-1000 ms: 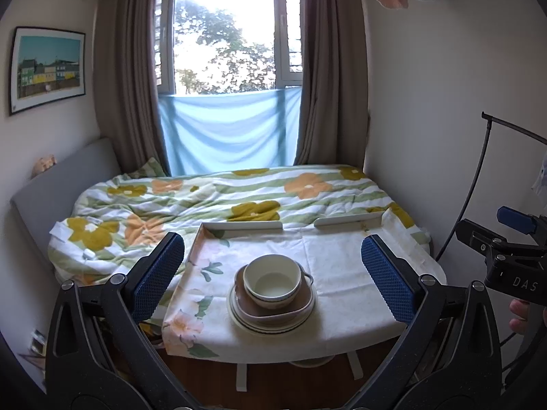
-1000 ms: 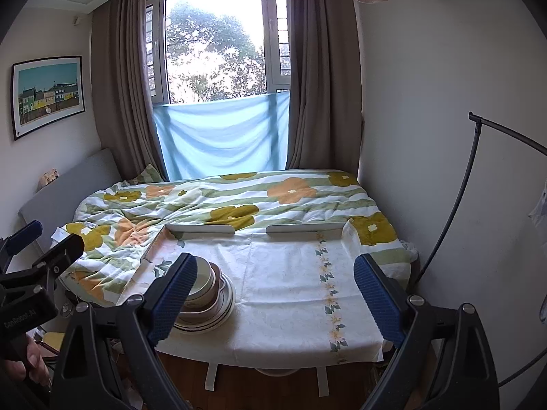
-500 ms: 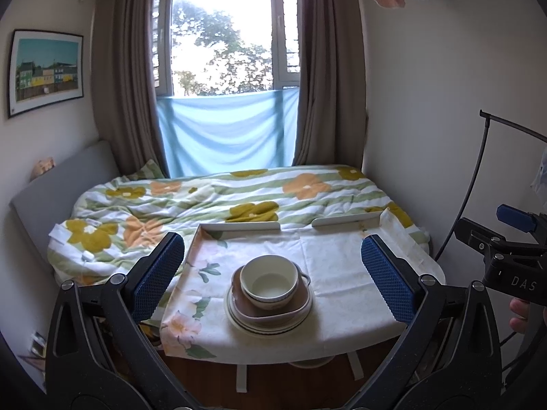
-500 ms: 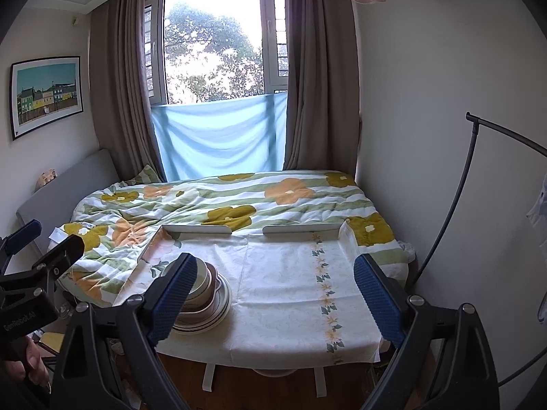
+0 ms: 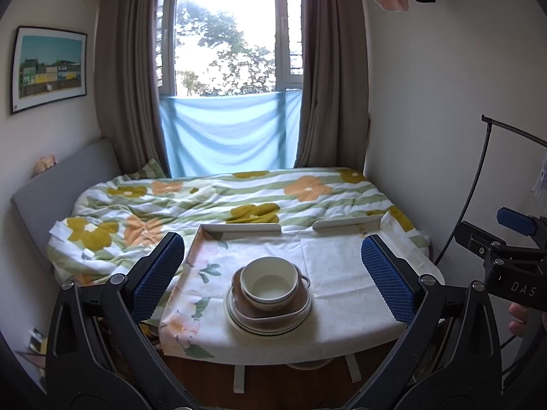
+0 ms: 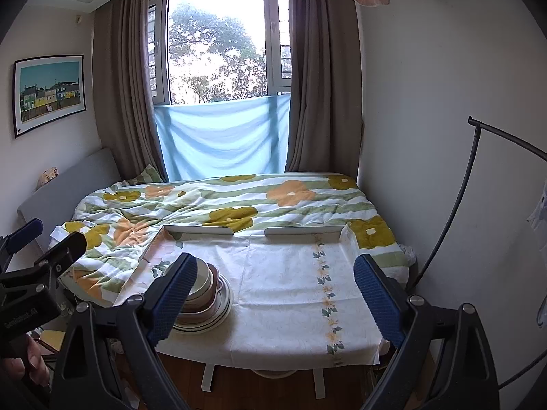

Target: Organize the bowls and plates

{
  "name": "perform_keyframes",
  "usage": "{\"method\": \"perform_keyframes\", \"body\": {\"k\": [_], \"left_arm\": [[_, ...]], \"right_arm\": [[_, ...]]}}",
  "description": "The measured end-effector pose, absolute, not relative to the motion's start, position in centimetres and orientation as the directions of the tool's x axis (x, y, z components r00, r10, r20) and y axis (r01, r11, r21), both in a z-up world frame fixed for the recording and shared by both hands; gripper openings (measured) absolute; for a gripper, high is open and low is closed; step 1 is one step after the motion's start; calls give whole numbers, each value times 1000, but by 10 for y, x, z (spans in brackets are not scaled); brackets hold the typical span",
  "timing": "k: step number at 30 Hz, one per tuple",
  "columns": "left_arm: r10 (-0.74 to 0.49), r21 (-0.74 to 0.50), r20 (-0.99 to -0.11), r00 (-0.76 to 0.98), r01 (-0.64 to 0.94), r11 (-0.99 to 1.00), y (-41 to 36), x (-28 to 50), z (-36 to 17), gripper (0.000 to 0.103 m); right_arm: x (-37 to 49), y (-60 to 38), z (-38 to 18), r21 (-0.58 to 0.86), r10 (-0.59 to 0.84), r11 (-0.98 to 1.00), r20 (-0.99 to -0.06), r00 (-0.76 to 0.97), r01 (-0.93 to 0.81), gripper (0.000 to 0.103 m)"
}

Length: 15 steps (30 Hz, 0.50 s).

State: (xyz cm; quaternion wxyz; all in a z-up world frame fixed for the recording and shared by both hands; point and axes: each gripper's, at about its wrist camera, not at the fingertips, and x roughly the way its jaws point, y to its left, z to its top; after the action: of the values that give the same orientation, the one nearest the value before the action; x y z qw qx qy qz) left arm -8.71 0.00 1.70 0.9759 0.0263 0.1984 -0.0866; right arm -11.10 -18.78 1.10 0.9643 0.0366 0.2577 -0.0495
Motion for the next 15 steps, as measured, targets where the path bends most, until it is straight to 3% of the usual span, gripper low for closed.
{"method": "perform_keyframes", "body": {"k": [15], "left_arm": [[-114, 44, -360, 926, 139, 989, -10, -90, 21, 103]], "right_arm": [[-110, -189, 12, 49, -74, 992, -500, 863, 114, 91]]}}
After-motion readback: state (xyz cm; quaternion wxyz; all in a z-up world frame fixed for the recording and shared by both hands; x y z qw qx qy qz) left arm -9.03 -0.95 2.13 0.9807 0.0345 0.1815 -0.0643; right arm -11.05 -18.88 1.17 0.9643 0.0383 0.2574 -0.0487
